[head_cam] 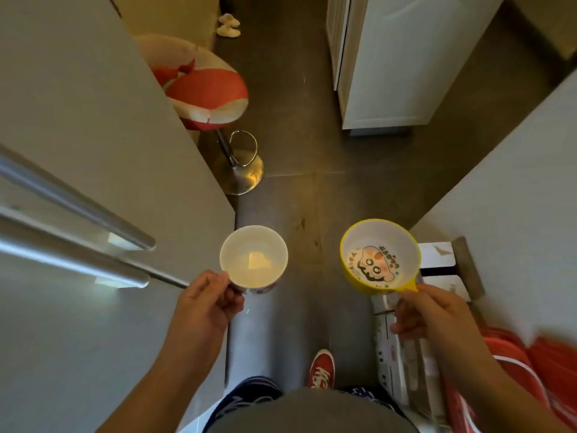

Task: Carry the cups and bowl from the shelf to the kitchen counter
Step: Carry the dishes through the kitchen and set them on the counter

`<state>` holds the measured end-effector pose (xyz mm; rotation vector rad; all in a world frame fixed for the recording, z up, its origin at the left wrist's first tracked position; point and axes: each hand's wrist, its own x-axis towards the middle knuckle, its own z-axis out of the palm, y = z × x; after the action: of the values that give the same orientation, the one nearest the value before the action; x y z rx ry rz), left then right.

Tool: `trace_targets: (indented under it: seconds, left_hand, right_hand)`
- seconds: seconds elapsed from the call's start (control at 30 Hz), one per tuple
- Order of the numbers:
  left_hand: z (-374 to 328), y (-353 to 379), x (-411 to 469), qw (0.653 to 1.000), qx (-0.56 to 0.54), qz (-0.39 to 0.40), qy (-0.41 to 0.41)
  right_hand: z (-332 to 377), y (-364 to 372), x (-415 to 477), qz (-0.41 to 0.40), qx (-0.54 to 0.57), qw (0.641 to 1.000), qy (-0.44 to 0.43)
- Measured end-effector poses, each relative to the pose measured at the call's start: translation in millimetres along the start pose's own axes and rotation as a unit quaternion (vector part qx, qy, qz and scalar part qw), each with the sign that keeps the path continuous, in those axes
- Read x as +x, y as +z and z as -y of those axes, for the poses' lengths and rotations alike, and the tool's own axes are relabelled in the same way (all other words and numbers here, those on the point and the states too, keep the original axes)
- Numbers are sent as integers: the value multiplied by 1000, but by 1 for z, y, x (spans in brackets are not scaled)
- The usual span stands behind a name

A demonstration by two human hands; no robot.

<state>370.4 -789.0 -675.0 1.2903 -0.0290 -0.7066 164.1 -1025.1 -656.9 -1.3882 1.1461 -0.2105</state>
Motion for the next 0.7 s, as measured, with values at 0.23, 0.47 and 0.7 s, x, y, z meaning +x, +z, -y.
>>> trace_targets:
  seconds: [0.23, 0.47, 0.7]
  left_hand:
    - [-14, 25, 97, 998, 47, -26, -24]
    - [-43, 83, 247, 994, 102, -2, -46]
    - [-70, 174, 374, 982, 138, 93, -86]
  right_hand:
    - [52, 18, 109, -11, 1, 1000, 1]
    - [111, 34, 208, -54, 24, 998, 13]
    - [147, 5, 271, -157, 69, 983, 67]
